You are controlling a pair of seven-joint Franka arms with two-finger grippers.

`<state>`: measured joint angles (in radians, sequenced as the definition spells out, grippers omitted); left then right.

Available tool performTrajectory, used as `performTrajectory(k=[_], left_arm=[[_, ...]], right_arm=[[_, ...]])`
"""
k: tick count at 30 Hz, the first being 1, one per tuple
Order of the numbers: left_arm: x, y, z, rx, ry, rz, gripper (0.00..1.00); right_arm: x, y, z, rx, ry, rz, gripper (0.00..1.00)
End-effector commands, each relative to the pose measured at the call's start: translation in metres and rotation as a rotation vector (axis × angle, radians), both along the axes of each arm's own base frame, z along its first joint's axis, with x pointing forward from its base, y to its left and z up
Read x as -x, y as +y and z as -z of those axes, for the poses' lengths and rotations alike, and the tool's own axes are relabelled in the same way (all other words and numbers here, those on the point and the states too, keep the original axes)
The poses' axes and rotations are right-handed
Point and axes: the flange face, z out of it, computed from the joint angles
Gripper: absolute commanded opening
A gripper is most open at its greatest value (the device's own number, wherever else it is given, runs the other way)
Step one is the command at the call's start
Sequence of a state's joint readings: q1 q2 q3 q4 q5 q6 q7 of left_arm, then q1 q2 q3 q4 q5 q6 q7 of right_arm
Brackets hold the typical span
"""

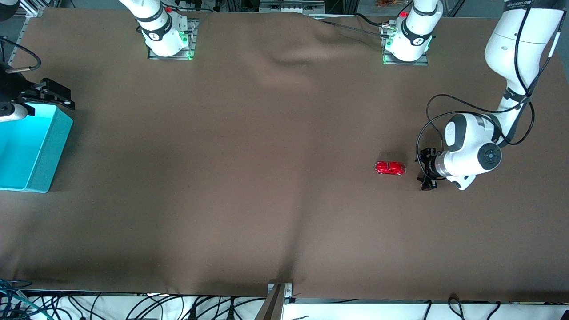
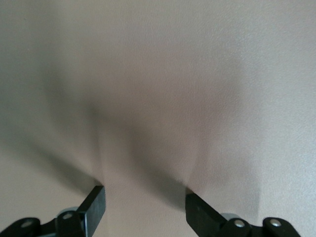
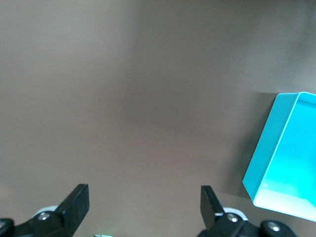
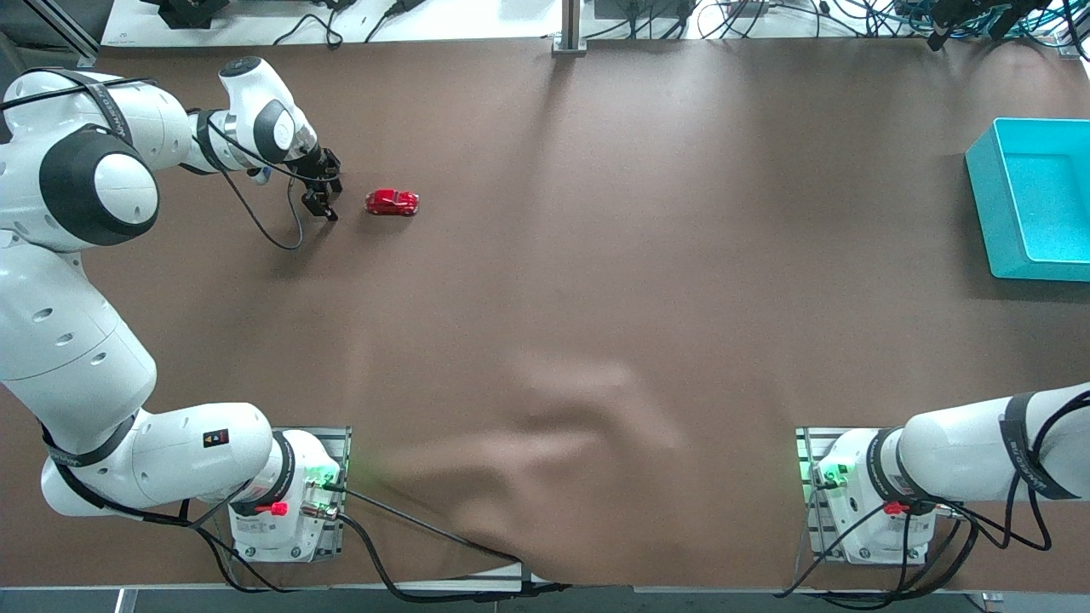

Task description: Wind red beetle toy and store in blue box

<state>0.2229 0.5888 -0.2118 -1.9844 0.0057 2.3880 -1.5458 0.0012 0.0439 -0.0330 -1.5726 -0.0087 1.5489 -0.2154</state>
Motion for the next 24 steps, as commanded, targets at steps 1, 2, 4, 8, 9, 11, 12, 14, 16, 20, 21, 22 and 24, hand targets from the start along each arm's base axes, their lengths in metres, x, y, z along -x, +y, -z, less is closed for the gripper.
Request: performTrajectory(k=[1,2,4,8,9,11,12,14,16,20,21,22,24], left_arm=[[-0.005,0.004,-0.001,-0.016,-0.006,0.0,0.78],[-0.006,0.005,-0.005,-0.017,-0.012,0.001,0.78],[-0.006,0.003,-0.005,-0.016,-0.013,0.005,0.78],[-0.008,0.002,-0.009,-0.018,-0.021,0.011,0.78],[-0.008,0.002,-0.011,-0.019,-0.025,0.019,0.78],[-0.011,-0.002,-0.018,-0.023,-0.039,0.041,0.78],[-0.012,-0.002,-0.022,-0.024,-0.046,0.054,0.79],[-0.016,-0.005,-0.032,-0.021,-0.07,0.099,0.79],[-0.021,-0.008,-0.045,-0.018,-0.097,0.142,0.79],[-0.027,-0.01,-0.071,-0.02,-0.146,0.205,0.84],[-0.029,-0.01,-0.079,-0.023,-0.159,0.22,0.88],[-0.03,-0.01,-0.087,-0.025,-0.174,0.237,0.92],[-0.032,-0.009,-0.101,-0.03,-0.198,0.269,0.99]], right_arm=[[0.0,0.001,-0.004,0.014,0.005,-0.007,1.0],[0.0,0.001,-0.004,0.014,0.005,-0.008,1.0],[0.0,0.001,-0.005,0.014,0.003,-0.008,1.0],[0.0,0.001,-0.004,0.014,0.005,-0.008,1.0],[0.0,0.001,-0.005,0.014,0.003,-0.008,1.0],[0.0,0.001,-0.005,0.014,0.003,-0.007,1.0],[0.0,0.001,-0.005,0.014,0.003,-0.007,1.0],[0.0,0.001,-0.005,0.014,0.003,-0.008,1.0],[0.0,0.001,-0.004,0.014,0.005,-0.007,1.0],[0.0,0.001,-0.005,0.014,0.003,-0.008,1.0],[0.0,0.001,-0.004,0.015,0.005,-0.008,1.0],[0.0,0.001,-0.004,0.015,0.005,-0.008,1.0],[0.0,0.001,-0.004,0.015,0.005,-0.008,1.0]])
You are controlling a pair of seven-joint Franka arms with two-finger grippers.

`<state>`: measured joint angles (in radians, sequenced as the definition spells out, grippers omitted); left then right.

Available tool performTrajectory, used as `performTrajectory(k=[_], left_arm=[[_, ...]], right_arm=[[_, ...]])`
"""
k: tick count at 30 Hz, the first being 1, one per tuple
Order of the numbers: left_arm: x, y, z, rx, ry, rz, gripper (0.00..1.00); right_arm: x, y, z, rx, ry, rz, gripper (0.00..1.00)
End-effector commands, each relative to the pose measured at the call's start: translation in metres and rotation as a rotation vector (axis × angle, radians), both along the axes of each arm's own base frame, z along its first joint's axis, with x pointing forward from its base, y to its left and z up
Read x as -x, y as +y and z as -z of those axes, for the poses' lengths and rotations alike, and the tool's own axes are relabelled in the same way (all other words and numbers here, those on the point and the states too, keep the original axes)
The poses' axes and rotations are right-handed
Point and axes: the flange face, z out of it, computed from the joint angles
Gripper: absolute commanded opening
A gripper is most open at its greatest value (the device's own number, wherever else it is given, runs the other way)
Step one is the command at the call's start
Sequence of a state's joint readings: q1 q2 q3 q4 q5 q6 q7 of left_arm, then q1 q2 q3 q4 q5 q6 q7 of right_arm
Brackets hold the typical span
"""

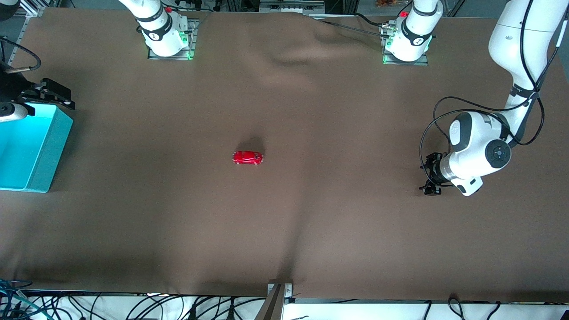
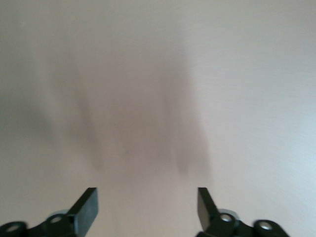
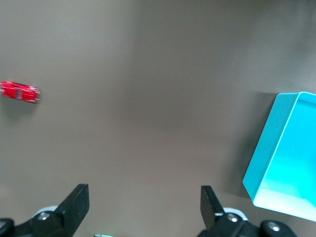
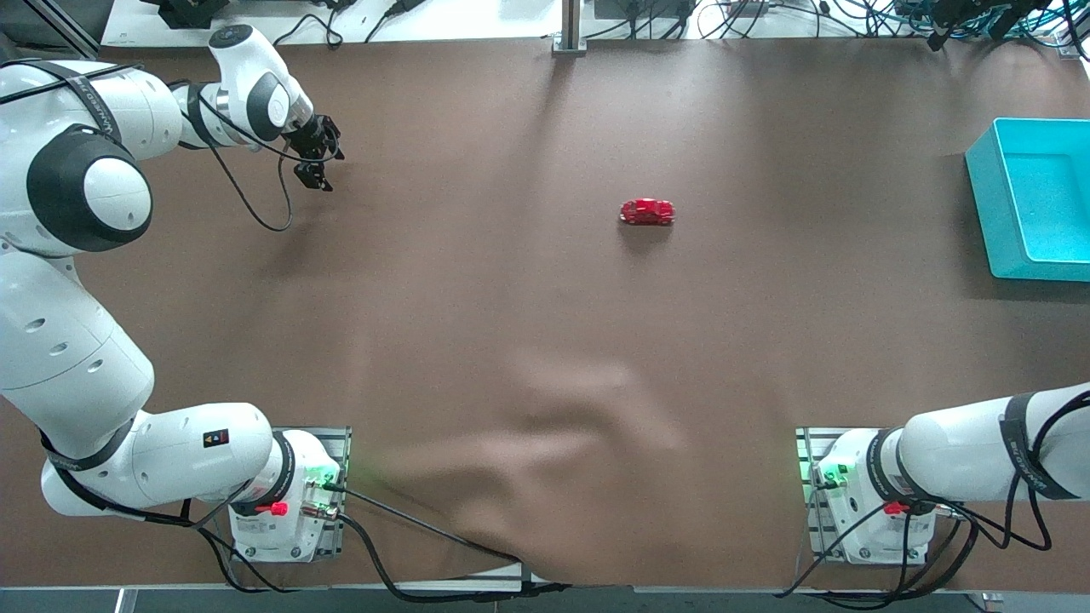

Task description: Wind red beetle toy and store in blue box

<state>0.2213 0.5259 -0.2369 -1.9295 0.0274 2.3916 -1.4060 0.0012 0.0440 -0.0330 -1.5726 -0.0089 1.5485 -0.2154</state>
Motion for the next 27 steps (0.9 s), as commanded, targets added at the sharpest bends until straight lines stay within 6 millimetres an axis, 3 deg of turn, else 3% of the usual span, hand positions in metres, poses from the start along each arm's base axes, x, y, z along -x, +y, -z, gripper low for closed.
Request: performTrajectory(k=[1,3,12,15,27], left_arm=[[-0.002,0.002,-0.049,-0.034,-0.072,0.113,1.0],[-0.004,0.003,-0.07,-0.044,-0.109,0.166,1.0],[-0.005,0.001,-0.118,-0.063,-0.136,0.375,1.0],[-0.009,0.008,-0.139,-0.059,-0.106,0.468,1.0],[-0.028,0.027,-0.221,-0.037,-0.077,0.804,1.0]], right_arm=[[0.0,0.001,-0.004,0.015,0.005,-0.008,1.0],[0.0,0.001,-0.004,0.014,0.005,-0.007,1.0],[-0.001,0.002,-0.002,0.014,0.011,-0.008,1.0],[-0.002,0.009,-0.002,0.014,0.011,-0.021,1.0],[-0.002,0.004,-0.001,0.014,0.011,-0.012,1.0]])
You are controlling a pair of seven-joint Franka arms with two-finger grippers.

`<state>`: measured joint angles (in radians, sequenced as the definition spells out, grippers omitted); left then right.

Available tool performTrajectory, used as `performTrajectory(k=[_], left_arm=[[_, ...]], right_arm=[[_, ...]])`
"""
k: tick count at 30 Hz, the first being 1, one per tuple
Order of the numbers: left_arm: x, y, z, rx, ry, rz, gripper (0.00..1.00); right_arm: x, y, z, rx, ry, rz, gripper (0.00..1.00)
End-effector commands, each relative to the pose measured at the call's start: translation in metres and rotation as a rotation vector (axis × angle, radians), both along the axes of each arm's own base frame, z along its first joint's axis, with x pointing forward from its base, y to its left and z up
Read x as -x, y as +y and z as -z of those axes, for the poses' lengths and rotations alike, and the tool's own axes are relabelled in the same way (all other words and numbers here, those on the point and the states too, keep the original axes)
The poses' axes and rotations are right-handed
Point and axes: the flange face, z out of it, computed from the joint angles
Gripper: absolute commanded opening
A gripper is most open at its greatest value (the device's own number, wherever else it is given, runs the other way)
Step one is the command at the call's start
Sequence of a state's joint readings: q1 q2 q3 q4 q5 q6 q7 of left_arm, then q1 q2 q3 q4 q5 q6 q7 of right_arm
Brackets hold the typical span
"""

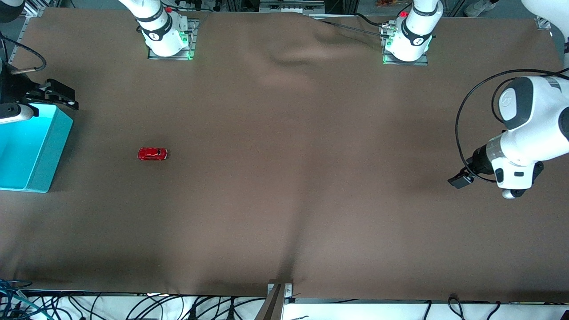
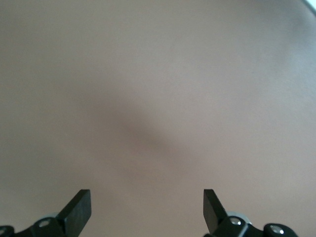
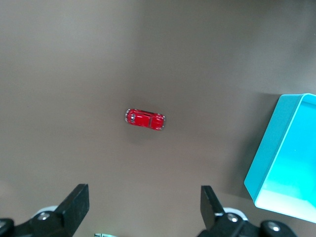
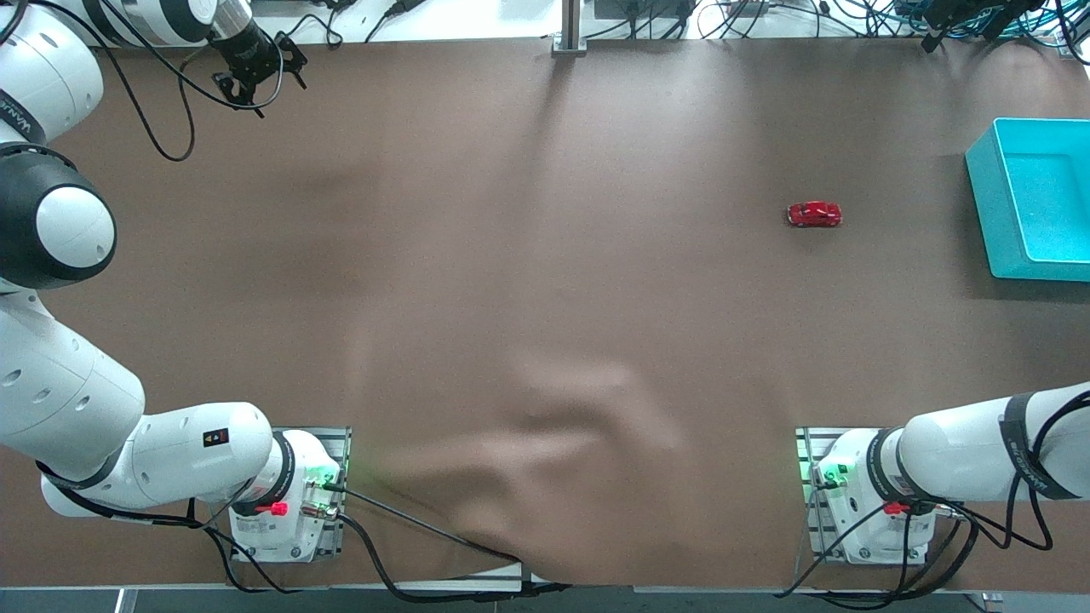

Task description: Wind red beetle toy and store in blue box

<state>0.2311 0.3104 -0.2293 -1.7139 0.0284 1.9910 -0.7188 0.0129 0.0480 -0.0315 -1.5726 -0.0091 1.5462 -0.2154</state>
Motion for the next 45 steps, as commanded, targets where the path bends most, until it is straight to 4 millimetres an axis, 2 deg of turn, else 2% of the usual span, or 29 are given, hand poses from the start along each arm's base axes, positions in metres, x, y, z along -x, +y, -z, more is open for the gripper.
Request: performTrajectory(k=[1,5,12,15,19,23,29,35,45], left_arm=[[-0.008,0.009,-0.033,-0.011,-0.008,0.152,1.0],[-0.01,0.014,-0.06,-0.01,0.001,0.265,1.0],[-0.01,0.027,-0.108,-0.007,-0.001,0.363,1.0],[-0.01,0.028,-0.122,-0.012,-0.011,0.401,0.99],[-0.009,0.028,-0.126,-0.009,-0.011,0.43,1.0],[-0.007,0.032,-0.134,0.003,-0.025,0.426,1.0],[-0.003,0.032,-0.141,0.0,-0.028,0.428,1.0],[-0.001,0.033,-0.14,0.005,-0.014,0.493,1.0],[-0.001,0.038,-0.14,0.004,-0.015,0.496,1.0]], right_arm=[[-0.001,-0.004,-0.003,0.016,0.004,0.002,1.0],[-0.001,-0.009,-0.003,0.016,0.004,0.011,1.0],[-0.003,-0.012,0.0,0.016,0.007,0.018,1.0],[-0.003,-0.013,0.0,0.016,0.007,0.02,1.0],[-0.004,-0.023,0.001,0.018,0.007,0.038,1.0],[-0.007,-0.024,0.01,0.021,0.025,0.076,1.0],[-0.015,-0.027,0.034,0.04,0.056,0.238,1.0],[-0.011,-0.04,0.061,0.057,0.097,0.362,1.0],[-0.002,-0.045,0.101,0.085,0.108,0.569,1.0]])
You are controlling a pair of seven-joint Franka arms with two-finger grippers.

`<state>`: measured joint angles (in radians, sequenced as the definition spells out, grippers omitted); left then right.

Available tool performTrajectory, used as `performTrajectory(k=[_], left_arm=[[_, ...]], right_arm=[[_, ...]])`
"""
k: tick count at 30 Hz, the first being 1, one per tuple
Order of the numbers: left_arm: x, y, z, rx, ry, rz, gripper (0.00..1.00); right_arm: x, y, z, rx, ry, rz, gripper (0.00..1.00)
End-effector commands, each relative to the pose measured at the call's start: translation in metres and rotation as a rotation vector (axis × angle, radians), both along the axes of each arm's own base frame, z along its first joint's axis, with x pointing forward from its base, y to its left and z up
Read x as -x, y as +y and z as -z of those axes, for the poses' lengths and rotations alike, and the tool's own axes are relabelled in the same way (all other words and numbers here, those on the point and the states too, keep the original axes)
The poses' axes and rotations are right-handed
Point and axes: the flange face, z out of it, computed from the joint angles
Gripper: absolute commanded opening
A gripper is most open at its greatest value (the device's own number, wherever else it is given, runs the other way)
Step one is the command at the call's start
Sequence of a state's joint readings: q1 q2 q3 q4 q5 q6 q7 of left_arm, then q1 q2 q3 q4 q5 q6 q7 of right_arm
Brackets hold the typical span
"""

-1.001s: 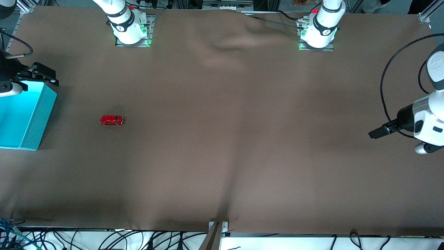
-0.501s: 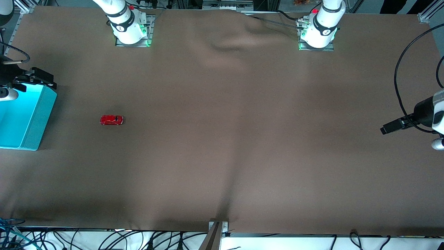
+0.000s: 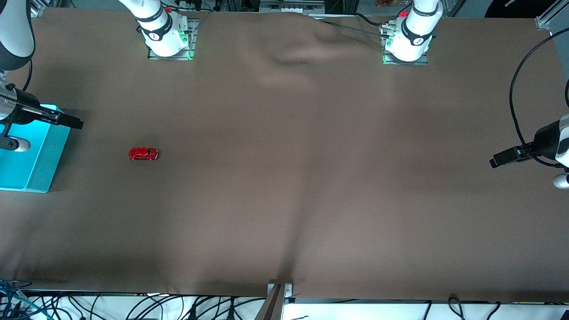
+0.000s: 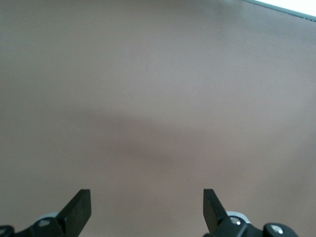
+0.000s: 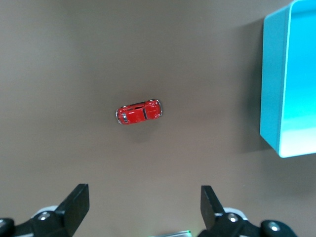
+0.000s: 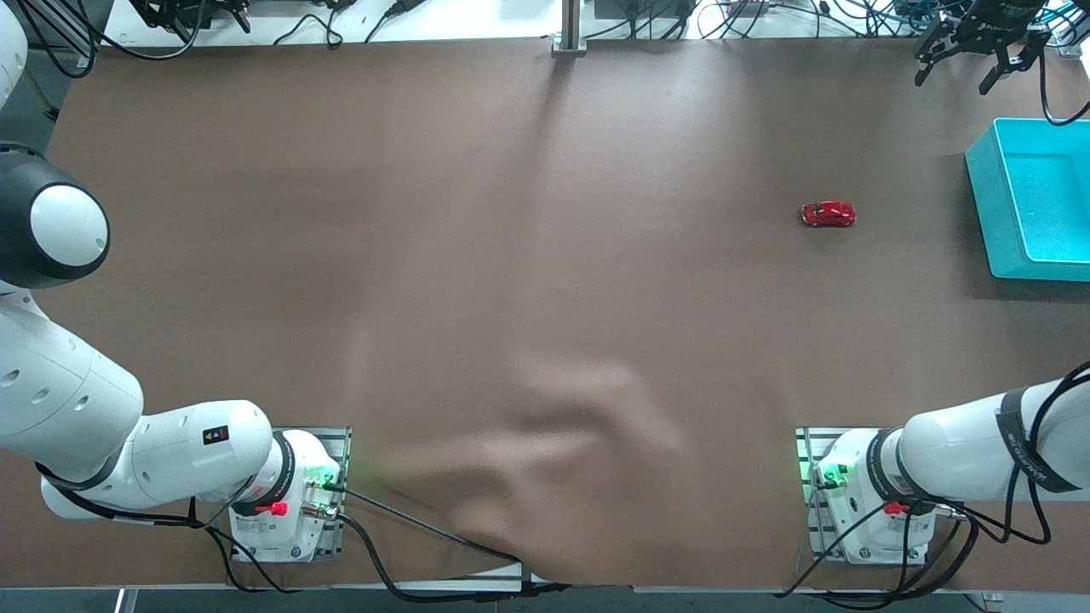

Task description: Wind red beetle toy and store in blue box

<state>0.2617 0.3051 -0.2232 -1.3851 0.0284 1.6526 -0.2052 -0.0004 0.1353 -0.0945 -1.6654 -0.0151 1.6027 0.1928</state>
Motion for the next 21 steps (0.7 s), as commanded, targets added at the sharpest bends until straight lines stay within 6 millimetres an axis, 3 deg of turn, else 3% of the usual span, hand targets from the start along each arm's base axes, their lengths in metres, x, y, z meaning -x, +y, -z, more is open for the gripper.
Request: performTrajectory(k=[1,7,21], left_arm=[[0.005,0.006,-0.009,-0.005,0.001,0.027,1.0],[0.005,0.006,-0.009,-0.005,0.001,0.028,1.0],[0.005,0.006,-0.009,-0.002,0.003,0.025,1.0]], right_arm=[[0.013,-0.002,0.015,0.032,-0.005,0.109,1.0],[0.018,0.003,0.04,0.068,-0.017,0.279,1.0],[0.031,0.049,0.103,0.145,-0.033,0.538,1.0]])
